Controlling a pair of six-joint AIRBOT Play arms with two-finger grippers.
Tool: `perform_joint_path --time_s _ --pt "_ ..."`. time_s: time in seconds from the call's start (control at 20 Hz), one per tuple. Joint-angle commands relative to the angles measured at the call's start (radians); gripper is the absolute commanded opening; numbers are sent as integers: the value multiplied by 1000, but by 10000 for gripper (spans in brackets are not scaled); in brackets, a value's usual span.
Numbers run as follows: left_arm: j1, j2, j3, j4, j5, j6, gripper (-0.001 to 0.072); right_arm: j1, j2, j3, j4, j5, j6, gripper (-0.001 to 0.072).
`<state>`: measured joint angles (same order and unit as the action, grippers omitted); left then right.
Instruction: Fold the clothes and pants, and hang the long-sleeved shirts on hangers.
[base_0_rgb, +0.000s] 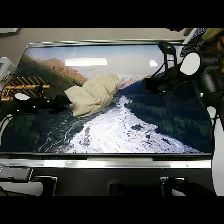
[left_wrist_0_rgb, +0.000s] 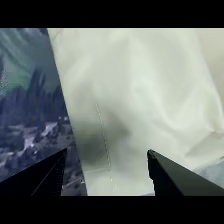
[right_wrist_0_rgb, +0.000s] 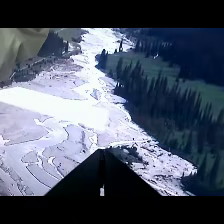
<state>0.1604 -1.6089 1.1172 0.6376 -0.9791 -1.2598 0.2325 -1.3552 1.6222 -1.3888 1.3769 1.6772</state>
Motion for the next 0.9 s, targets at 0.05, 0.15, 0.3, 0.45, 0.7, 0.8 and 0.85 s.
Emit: perform_joint_path --time_s 0.05,0.15,0.3,0.45,0.7,0.8,0.85 --pt "-40 -93 -17 -74 55 56 576 1 1 1 23 -25 21 41" --pt "-50 -104 -17 -81 61 56 363 1 0 1 44 -60 32 42" --pt "-48 -96 -10 -96 51 60 12 -4 -9 1 -4 -209 330 42" --pt "-48 -87 3 -96 22 61 12 -155 -79 1 210 -435 538 43" --pt "-48 -86 3 -96 -1 60 12 -290 -411 1 887 -522 -11 539" --pt "-48 -86 3 -96 -8 60 12 -255 -529 1 967 -526 -163 551" --pt "-48 -86 3 -96 -15 60 11 -235 -573 1 996 -545 -216 555"
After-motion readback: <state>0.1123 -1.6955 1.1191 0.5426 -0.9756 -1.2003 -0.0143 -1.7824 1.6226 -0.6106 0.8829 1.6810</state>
